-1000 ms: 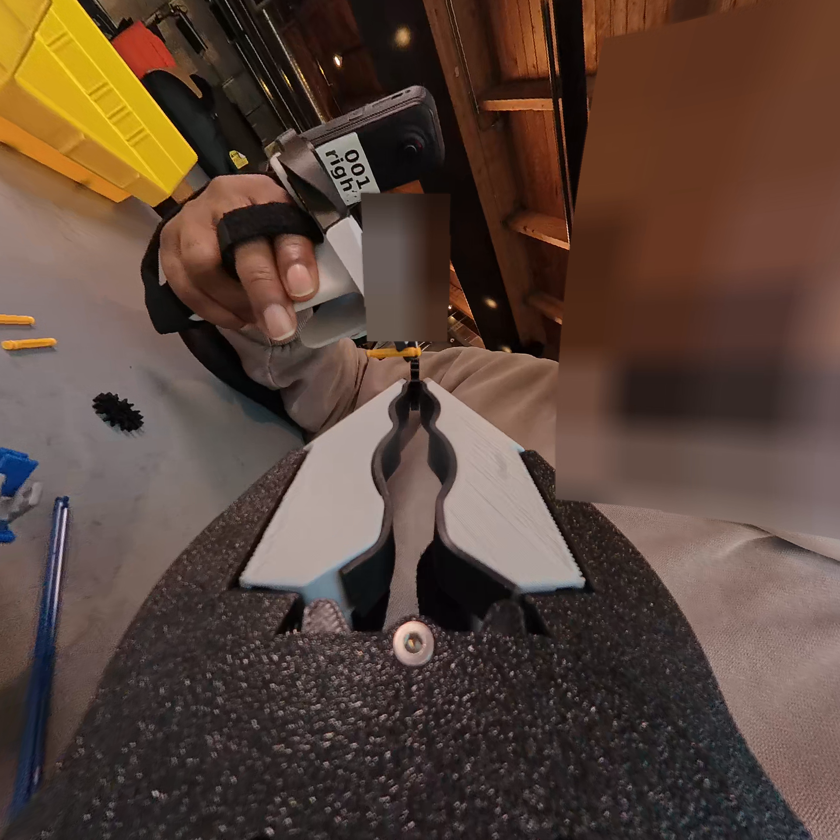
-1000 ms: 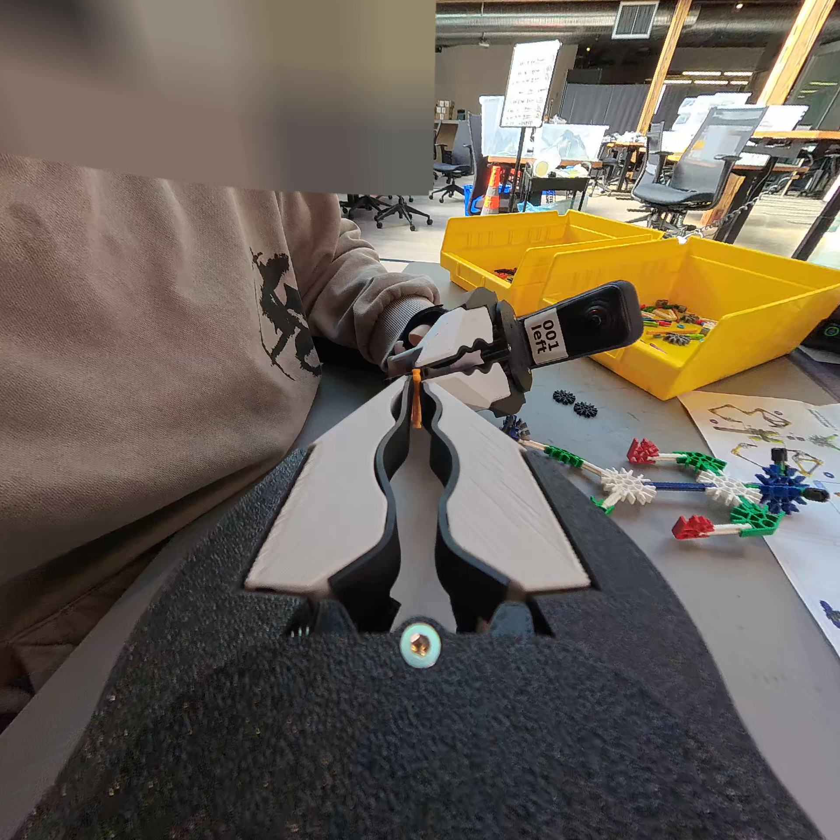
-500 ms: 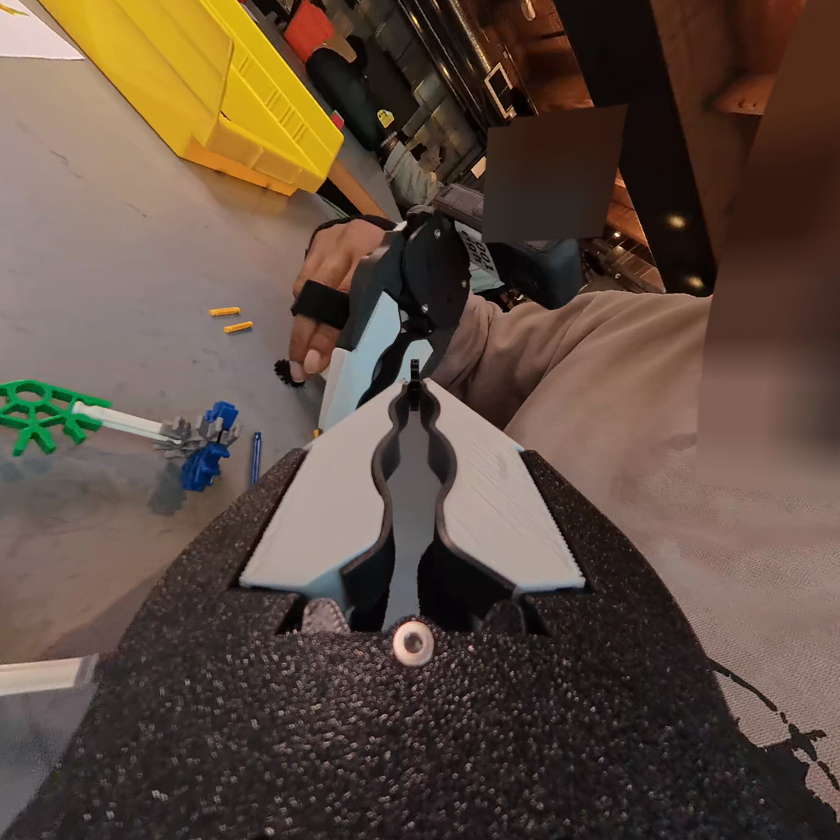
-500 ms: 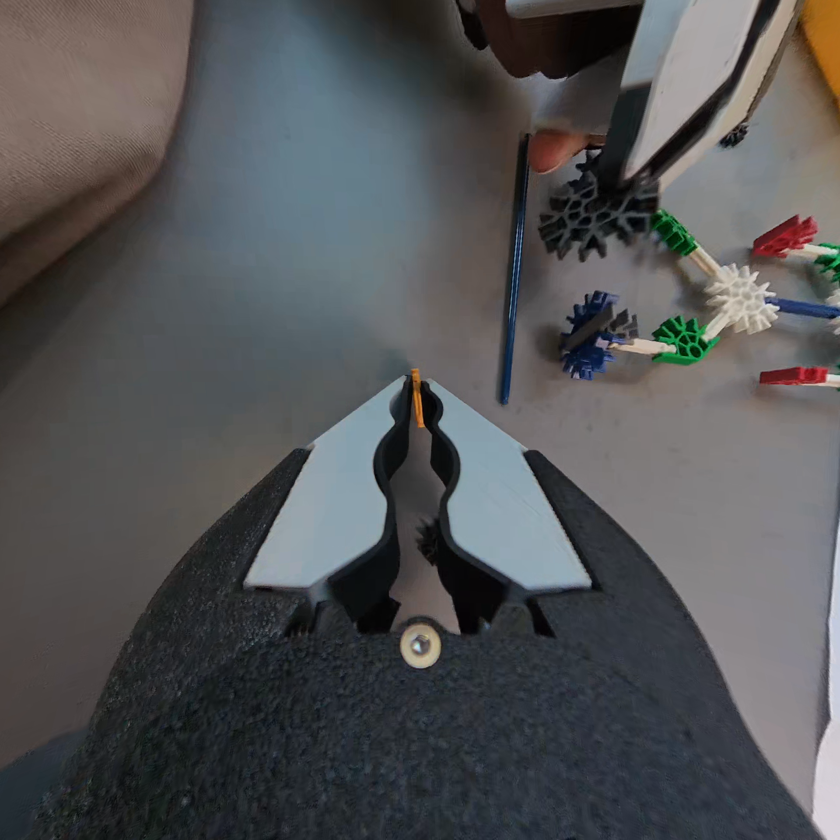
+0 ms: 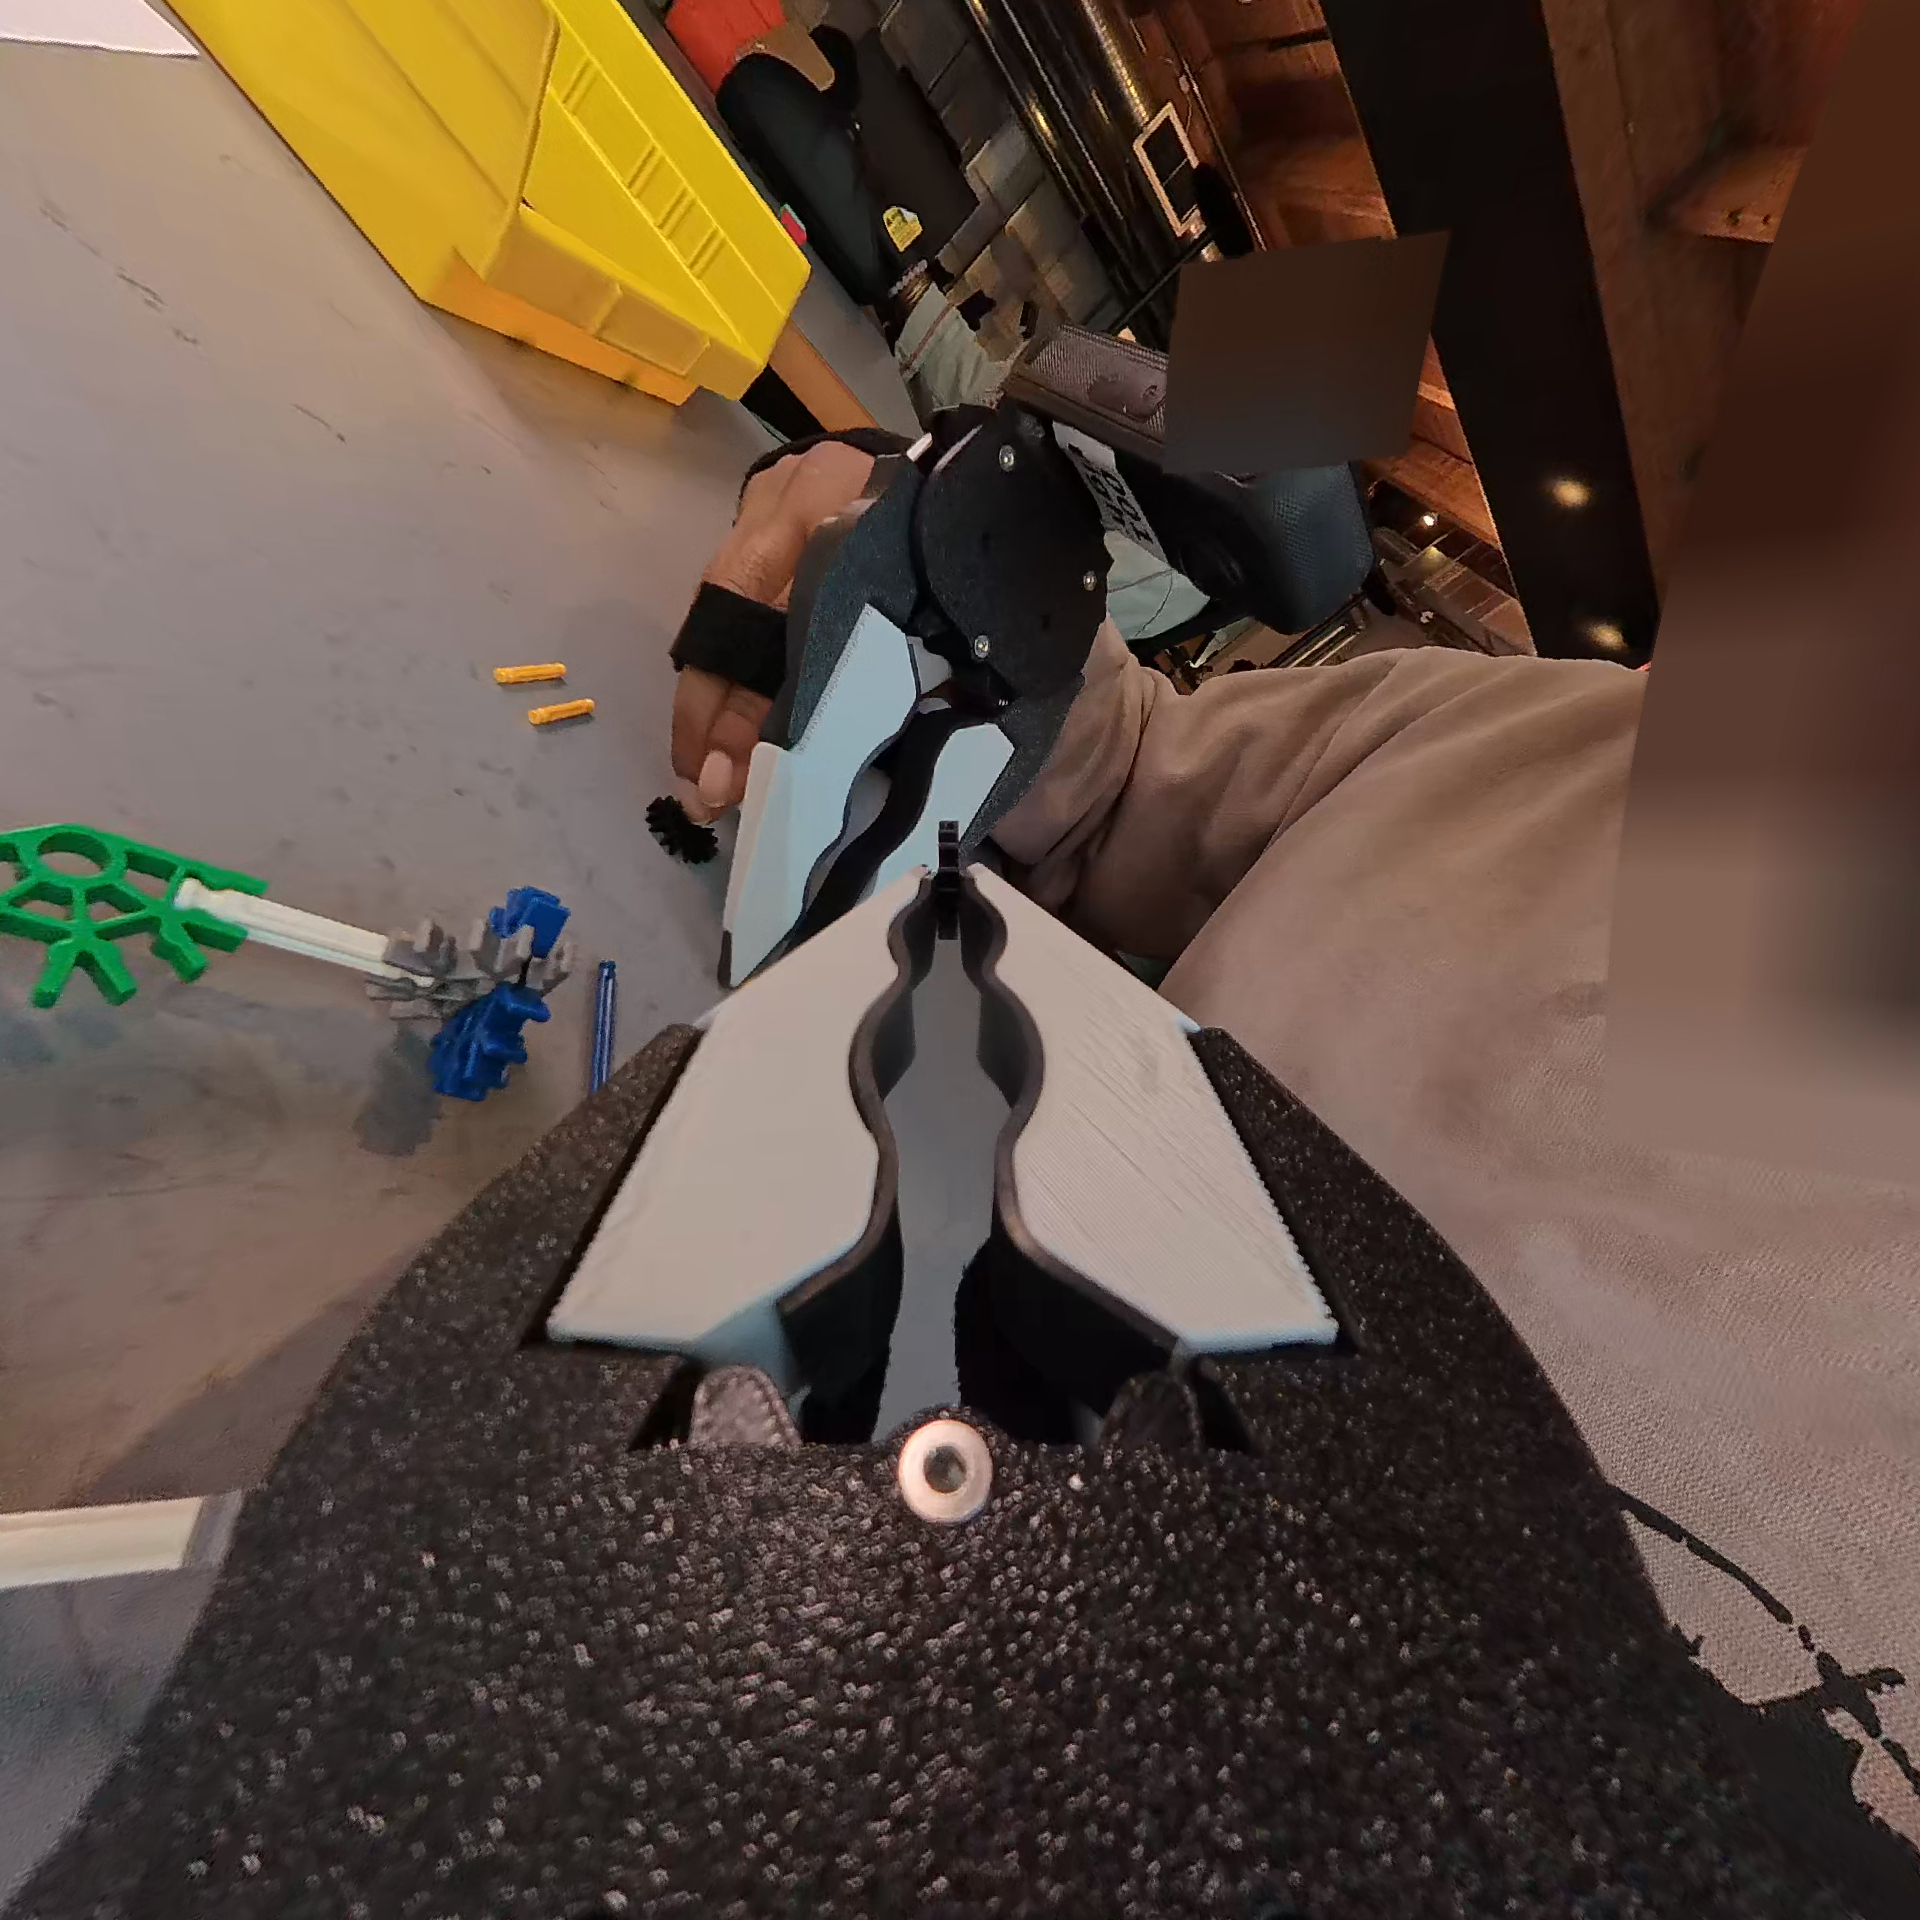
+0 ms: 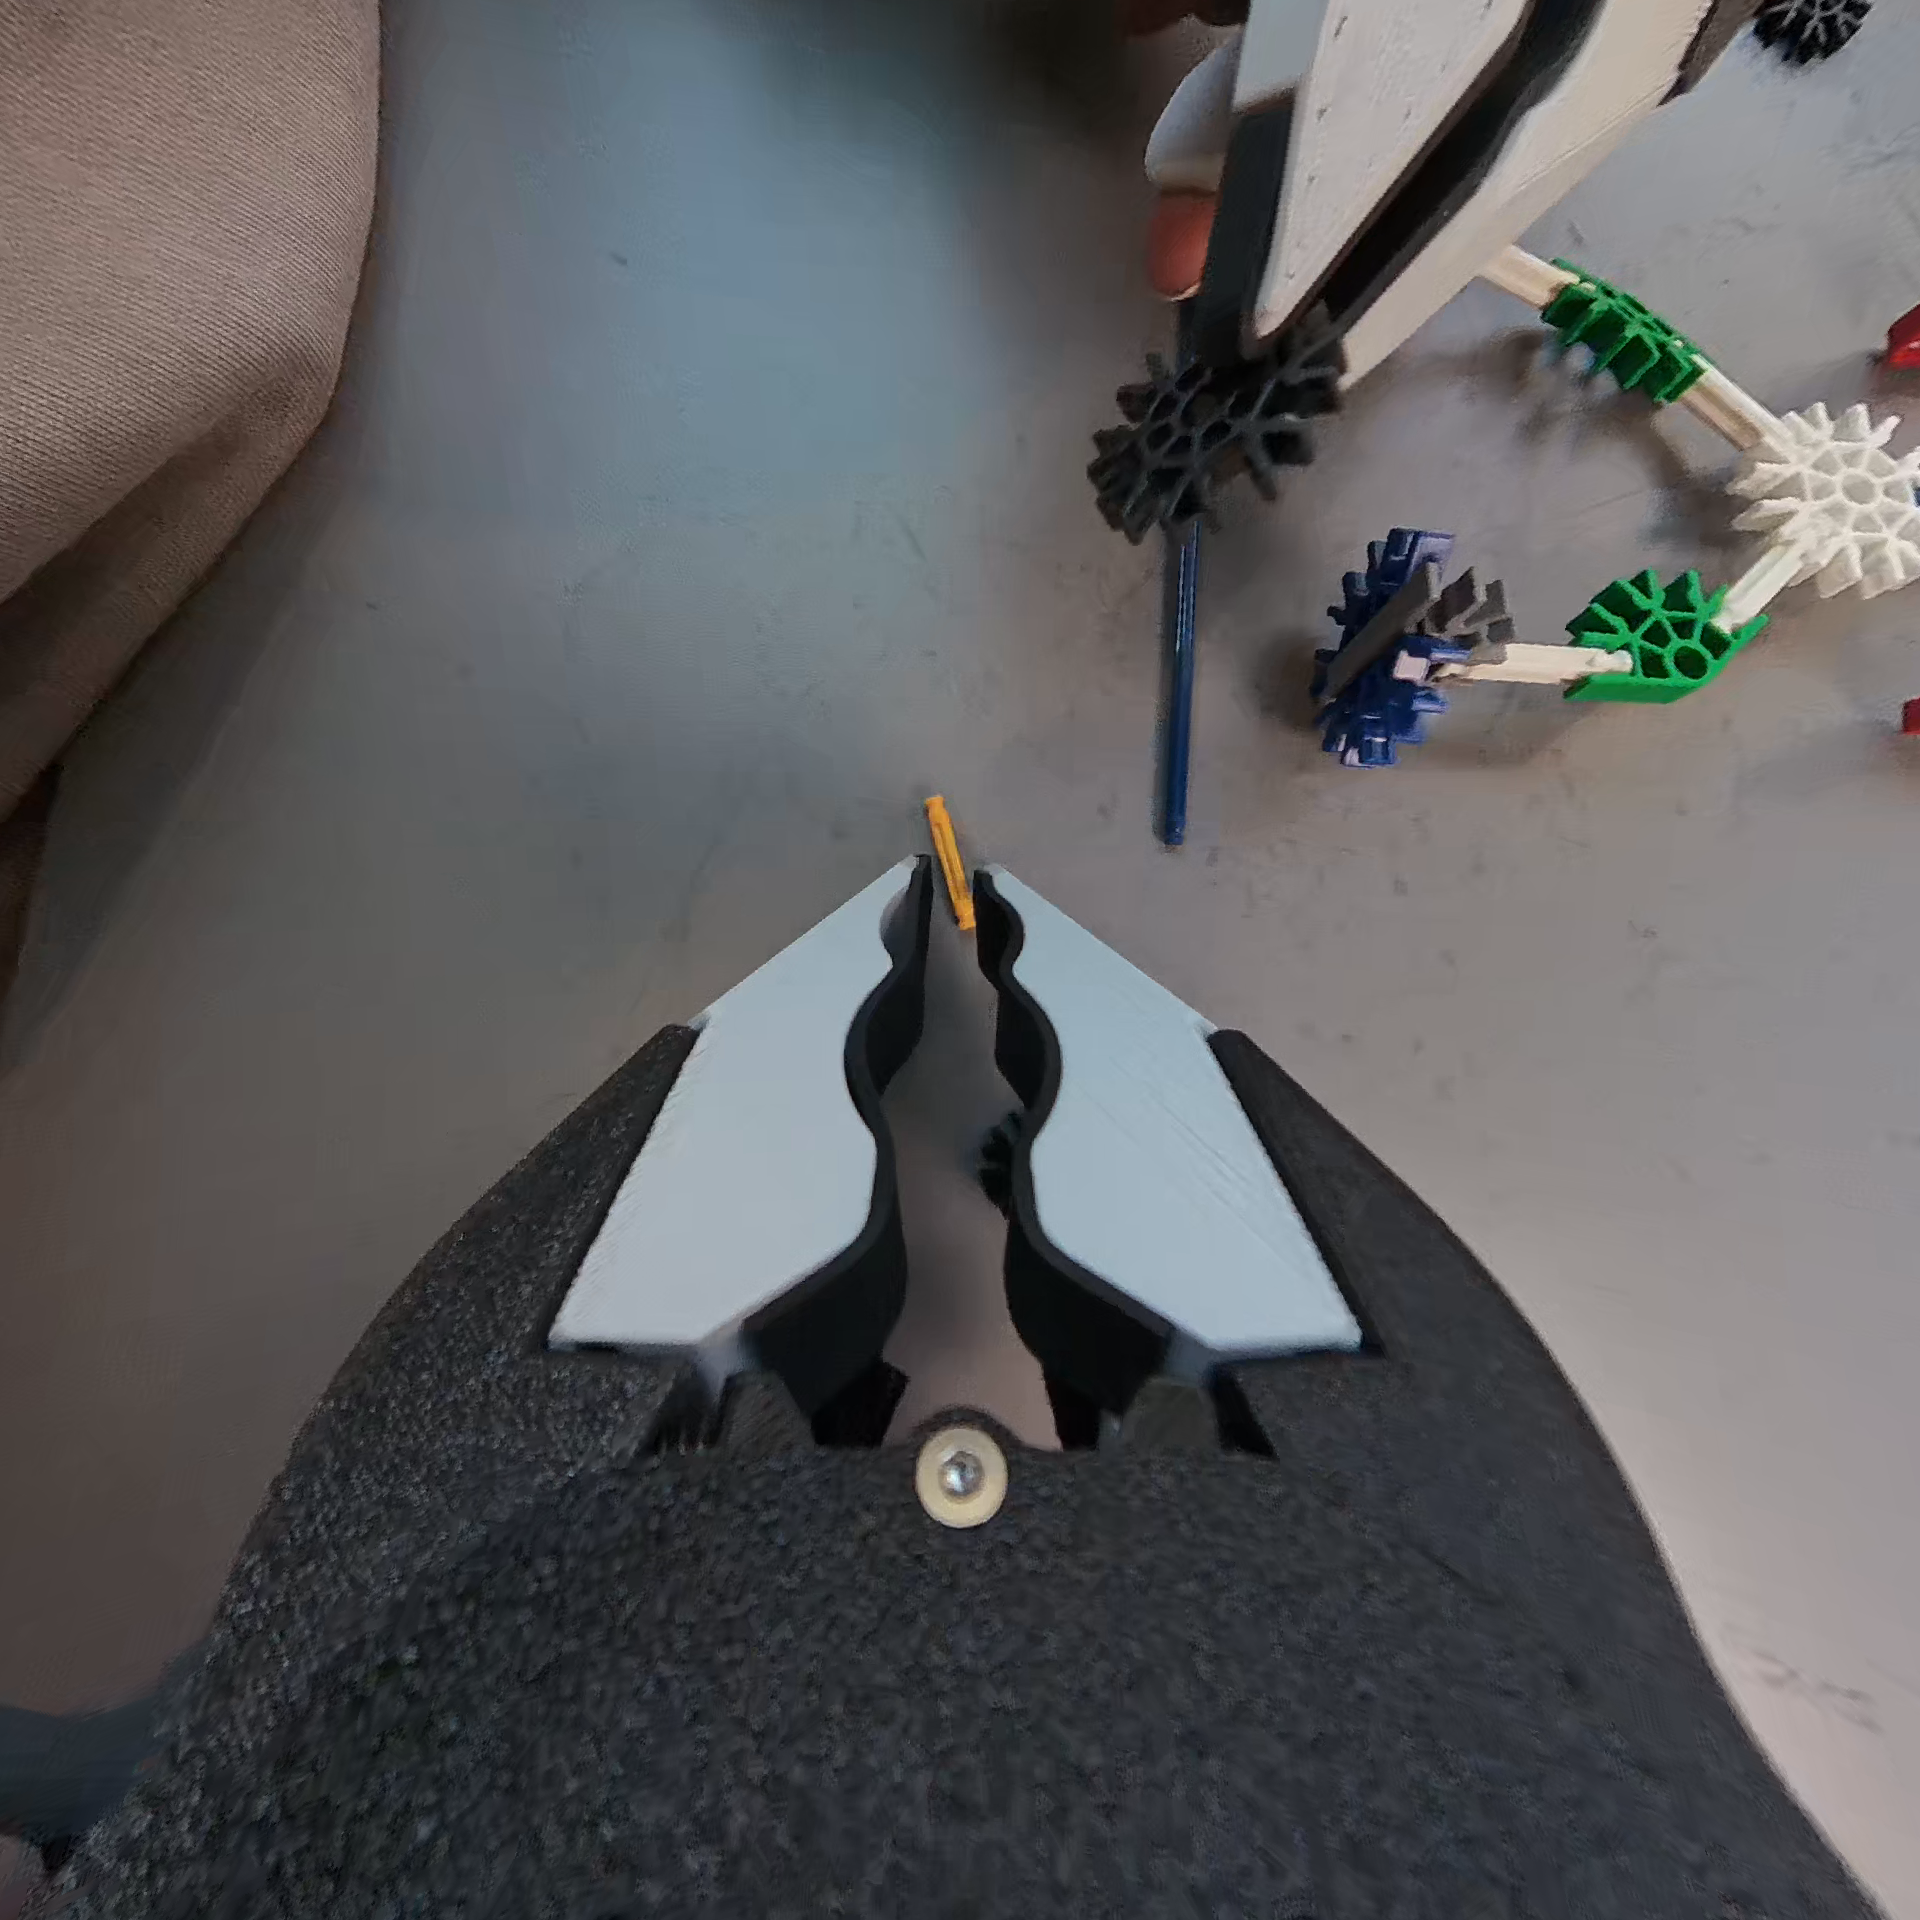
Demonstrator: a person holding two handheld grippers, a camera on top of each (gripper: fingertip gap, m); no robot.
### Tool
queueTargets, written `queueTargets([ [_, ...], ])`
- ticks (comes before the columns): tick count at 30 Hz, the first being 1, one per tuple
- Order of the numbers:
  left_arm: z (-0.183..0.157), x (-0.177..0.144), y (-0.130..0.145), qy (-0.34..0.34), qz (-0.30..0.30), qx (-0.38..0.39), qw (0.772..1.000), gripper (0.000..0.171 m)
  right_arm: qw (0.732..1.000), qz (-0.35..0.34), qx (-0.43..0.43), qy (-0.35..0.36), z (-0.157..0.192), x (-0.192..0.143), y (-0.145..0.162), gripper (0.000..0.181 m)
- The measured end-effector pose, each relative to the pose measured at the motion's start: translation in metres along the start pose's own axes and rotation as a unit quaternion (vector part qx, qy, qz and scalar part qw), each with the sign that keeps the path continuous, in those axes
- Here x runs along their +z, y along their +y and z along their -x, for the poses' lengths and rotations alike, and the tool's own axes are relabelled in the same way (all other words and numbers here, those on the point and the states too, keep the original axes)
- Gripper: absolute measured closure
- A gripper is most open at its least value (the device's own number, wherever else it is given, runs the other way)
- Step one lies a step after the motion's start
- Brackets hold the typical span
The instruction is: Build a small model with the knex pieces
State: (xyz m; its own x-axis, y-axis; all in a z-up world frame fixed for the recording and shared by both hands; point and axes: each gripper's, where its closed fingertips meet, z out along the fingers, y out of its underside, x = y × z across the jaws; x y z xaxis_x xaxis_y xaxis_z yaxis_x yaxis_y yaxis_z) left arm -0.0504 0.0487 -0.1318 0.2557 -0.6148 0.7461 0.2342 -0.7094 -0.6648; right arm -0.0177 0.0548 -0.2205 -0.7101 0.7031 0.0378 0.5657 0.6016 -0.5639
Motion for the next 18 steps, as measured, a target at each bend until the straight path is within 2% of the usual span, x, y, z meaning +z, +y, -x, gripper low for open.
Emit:
queueTargets([
  [5, 0.003, 0.004, 0.004, 0.002, 0.007, -0.008, 1.000, 0.170, 1.000, 0.020, 0.005, -0.013, 0.002, 0.001, -0.001, 0.180],
  [8, 0.000, 0.006, 0.005, 0.018, 0.003, -0.020, 1.000, 0.170, 1.000, 0.000, -0.019, -0.008, 0.002, -0.001, 0.000, 0.181],
  [9, -0.002, 0.006, 0.004, 0.027, 0.000, -0.025, 0.999, 0.170, 0.999, -0.029, -0.020, -0.001, -0.001, -0.007, -0.003, 0.181],
  [10, -0.005, 0.007, 0.004, 0.035, -0.004, -0.029, 0.999, 0.170, 0.996, -0.087, -0.015, 0.011, -0.006, -0.018, -0.015, 0.181],
  [12, -0.013, 0.007, 0.000, 0.059, -0.016, -0.039, 0.997, 0.170, 0.980, -0.193, -0.007, 0.040, -0.019, -0.054, -0.038, 0.181],
  [14, -0.019, 0.008, -0.002, 0.084, -0.026, -0.052, 0.995, 0.170, 0.962, -0.268, -0.013, 0.049, -0.021, -0.082, -0.056, 0.181],
  [16, -0.024, 0.009, -0.004, 0.107, -0.034, -0.067, 0.991, 0.171, 0.951, -0.307, -0.017, 0.039, -0.016, -0.088, -0.066, 0.180],
  [18, -0.029, 0.009, -0.006, 0.131, -0.044, -0.083, 0.987, 0.170, 0.948, -0.316, -0.020, 0.019, -0.010, -0.083, -0.070, 0.180],
])
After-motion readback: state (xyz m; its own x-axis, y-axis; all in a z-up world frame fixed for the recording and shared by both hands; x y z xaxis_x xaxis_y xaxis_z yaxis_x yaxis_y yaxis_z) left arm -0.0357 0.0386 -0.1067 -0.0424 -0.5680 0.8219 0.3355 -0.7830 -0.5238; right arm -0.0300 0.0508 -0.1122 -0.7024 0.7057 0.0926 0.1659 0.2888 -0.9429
